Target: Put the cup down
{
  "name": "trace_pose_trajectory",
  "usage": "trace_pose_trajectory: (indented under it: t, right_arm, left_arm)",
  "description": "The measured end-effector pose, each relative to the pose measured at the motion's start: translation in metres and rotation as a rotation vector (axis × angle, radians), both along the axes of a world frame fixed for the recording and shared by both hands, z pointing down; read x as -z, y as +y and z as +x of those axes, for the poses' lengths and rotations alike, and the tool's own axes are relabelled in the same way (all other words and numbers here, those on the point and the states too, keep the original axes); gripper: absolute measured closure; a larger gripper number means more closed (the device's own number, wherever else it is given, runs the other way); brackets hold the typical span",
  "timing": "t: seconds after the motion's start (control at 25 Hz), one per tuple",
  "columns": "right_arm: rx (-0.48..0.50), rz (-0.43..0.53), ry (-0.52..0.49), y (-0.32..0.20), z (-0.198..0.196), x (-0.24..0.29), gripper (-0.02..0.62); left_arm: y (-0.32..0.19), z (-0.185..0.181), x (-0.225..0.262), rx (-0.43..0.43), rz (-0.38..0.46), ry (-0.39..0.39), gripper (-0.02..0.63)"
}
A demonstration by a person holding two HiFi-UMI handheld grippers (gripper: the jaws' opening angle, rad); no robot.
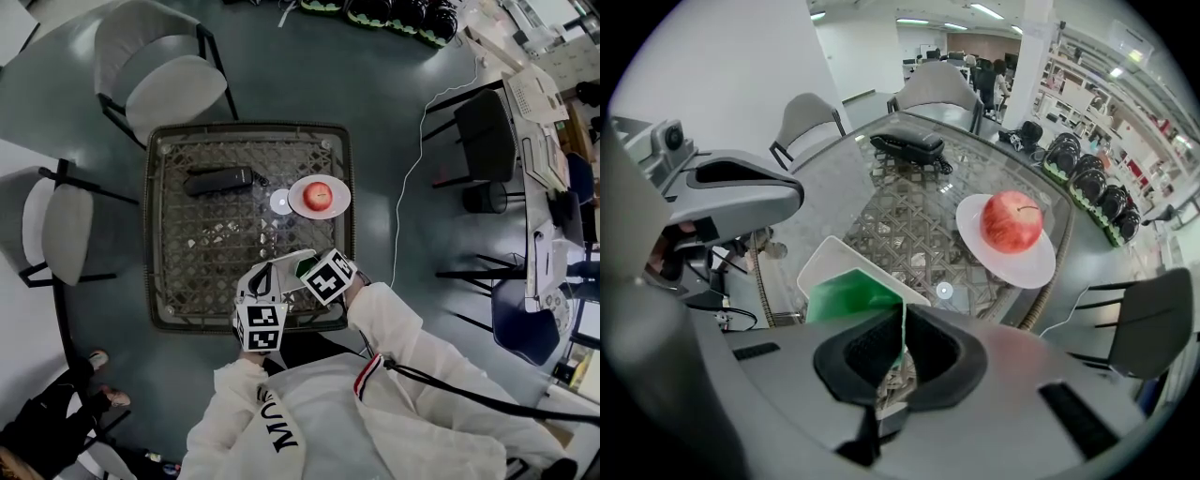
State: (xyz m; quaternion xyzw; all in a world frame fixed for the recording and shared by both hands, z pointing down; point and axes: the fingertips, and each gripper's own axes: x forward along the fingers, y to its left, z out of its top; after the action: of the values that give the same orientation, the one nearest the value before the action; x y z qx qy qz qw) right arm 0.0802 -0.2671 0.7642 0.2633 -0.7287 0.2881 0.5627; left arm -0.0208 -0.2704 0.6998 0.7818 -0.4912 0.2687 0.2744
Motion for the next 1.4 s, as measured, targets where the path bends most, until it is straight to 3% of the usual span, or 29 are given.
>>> trace_pose_trajectory:
  t: [0.8,1.4]
  right_arm:
    - [-0.018,-0.003,-0.033,0.002,-0.003,-0.001,0.583]
    - [-0.009,-0.014,-0.084,-0.003,-0.006,0.013,0.43]
  left_arm:
    - [0.004,0.004,-0.001,-0.021,-0.006,0.004,0.595]
    - [0.008,0.004,0.005,-0.034,0.005,0.0,0.595]
